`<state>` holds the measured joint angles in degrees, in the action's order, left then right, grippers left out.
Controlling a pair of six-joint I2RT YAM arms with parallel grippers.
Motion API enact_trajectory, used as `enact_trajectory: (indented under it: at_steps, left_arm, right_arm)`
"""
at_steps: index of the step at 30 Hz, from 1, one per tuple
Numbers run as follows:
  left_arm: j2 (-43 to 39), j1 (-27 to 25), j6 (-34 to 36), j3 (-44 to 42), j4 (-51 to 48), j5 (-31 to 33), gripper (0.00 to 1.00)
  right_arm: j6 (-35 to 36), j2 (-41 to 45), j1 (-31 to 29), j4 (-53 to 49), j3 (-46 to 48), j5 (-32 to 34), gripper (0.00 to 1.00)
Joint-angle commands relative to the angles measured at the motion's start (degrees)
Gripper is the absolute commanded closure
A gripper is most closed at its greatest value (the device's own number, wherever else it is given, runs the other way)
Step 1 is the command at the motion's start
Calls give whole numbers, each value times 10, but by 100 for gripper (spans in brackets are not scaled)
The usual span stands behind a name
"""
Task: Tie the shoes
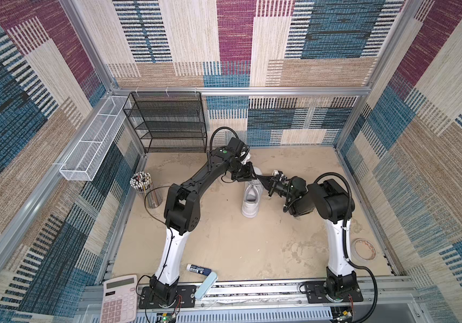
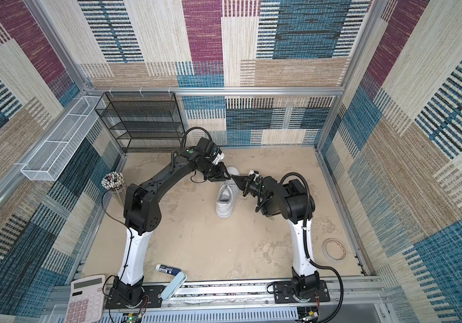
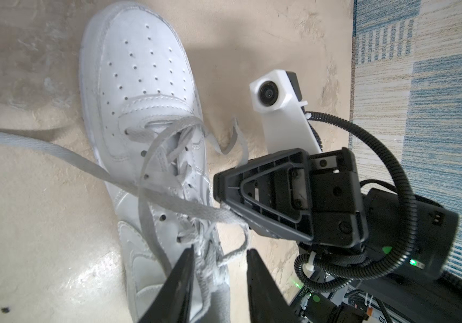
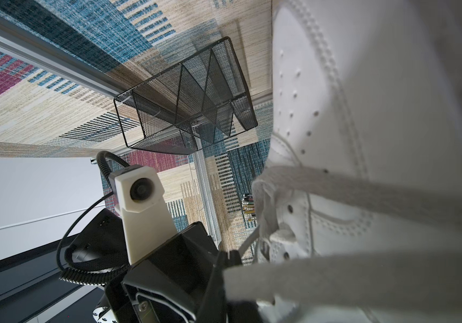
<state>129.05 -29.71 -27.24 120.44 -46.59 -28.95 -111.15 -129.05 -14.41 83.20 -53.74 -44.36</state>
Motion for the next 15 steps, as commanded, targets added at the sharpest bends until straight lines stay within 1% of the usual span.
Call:
enact_trajectory:
  at_steps: [1,15]
  left_arm:
    - [3,1,6,2,3,-11,66]
    - [15,1,-1,7,15,-13,66]
  right_arm:
    - [-6,6,-2,227,-4,5,100]
    - [-9,7,-4,227,-3,3,100]
